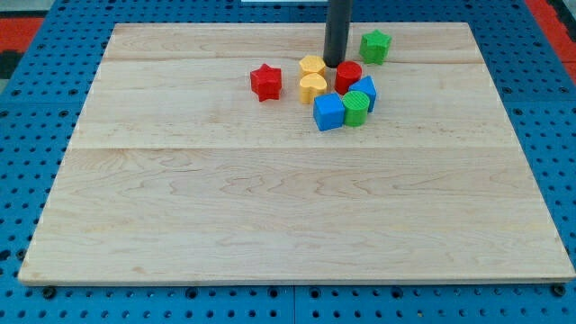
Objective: Place the red circle in between the yellow blocks
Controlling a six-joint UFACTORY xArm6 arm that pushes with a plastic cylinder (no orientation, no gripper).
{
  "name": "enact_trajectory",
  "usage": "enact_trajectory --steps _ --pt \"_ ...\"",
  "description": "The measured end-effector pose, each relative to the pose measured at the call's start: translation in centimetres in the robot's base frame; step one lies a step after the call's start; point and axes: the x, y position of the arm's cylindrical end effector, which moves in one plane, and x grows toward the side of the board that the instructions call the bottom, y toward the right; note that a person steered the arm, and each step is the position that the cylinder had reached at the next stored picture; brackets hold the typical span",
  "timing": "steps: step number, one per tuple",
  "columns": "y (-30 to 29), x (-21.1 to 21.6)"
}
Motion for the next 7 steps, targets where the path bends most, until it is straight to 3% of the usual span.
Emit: enact_trajectory --steps 1,2,3,4,7 --pt "3.2 -1.4" --pt "5.7 3.4" --pt "11.6 5.1" --pt "11.6 5.1" --pt "-4.6 4.1"
